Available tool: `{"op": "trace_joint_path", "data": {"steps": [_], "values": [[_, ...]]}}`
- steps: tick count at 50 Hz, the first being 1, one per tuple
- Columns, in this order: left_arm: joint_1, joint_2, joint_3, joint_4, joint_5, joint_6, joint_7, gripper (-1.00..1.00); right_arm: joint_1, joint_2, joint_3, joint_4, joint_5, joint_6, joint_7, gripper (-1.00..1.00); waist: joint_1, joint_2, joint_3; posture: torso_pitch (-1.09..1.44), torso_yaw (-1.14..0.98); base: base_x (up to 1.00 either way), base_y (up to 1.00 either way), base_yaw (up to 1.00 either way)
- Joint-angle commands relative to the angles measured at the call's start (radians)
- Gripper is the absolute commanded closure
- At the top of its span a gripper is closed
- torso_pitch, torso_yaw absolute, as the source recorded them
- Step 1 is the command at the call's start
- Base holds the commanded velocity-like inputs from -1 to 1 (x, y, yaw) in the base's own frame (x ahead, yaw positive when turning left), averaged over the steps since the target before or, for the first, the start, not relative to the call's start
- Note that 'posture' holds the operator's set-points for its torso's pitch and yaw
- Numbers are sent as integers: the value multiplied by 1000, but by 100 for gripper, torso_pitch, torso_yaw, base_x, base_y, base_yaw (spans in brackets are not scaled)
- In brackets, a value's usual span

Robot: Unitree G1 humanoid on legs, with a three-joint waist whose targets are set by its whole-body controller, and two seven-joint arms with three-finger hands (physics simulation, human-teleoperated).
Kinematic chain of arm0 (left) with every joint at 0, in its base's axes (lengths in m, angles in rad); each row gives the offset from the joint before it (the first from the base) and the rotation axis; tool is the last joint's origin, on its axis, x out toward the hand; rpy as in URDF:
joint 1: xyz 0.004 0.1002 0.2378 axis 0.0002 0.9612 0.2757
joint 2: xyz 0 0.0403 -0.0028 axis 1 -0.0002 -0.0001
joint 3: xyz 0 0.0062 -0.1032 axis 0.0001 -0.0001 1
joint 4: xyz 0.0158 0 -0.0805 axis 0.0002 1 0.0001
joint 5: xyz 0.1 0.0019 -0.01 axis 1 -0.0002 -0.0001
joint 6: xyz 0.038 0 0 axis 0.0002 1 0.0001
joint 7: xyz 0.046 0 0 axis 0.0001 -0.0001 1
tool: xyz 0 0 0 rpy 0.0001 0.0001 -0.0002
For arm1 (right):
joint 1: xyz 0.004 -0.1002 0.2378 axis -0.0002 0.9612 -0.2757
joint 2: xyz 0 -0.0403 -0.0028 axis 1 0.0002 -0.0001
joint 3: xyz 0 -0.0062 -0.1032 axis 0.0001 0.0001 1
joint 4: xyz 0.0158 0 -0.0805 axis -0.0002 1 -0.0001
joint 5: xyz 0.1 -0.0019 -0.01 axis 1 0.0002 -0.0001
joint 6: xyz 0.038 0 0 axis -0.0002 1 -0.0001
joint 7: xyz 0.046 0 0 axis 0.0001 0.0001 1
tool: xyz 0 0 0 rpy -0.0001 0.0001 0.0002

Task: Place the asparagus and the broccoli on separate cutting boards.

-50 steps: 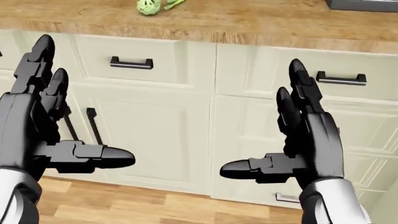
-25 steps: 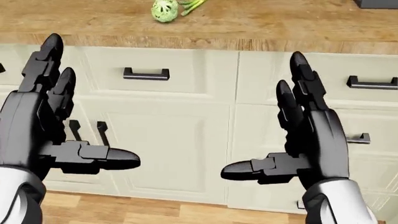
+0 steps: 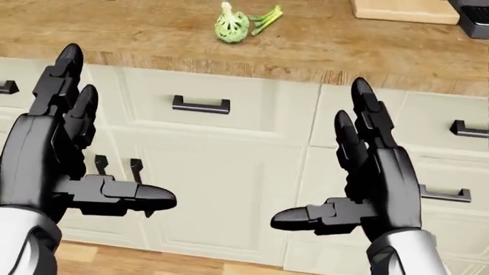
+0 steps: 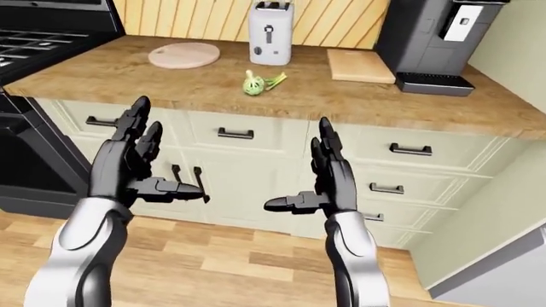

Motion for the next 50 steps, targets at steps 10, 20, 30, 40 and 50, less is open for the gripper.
{"op": "trace_joint_path", "data": {"steps": [10, 20, 30, 40, 50], "values": [[-32, 19, 26, -92, -53, 42, 8, -100, -40, -17, 0, -93, -32, 19, 9, -100, 29, -59, -42, 0, 0, 31, -6, 13], [-35, 35, 44, -117, -78, 67, 15, -100, -40, -13, -14, -114, -30, 26, 1, -100, -6, -54, -12, 0, 0, 0, 0, 94], [-60, 47, 47, -117, -83, 87, 19, -100, -59, -20, -27, -161, -9, 70, -19, -100, -23, -7, -57, 0, 0, 2, 0, 0], [-54, 42, 42, -127, -80, 91, 18, -100, -59, -23, -27, -172, 2, 68, -17, -100, 2, -113, 2, 0, 0, 42, 0, 0], [-62, 49, 57, -141, -96, 106, 22, -100, -57, -21, -16, -163, -12, 60, -7, -100, -13, -44, -7, 0, 0, 45, 0, 0]]}}
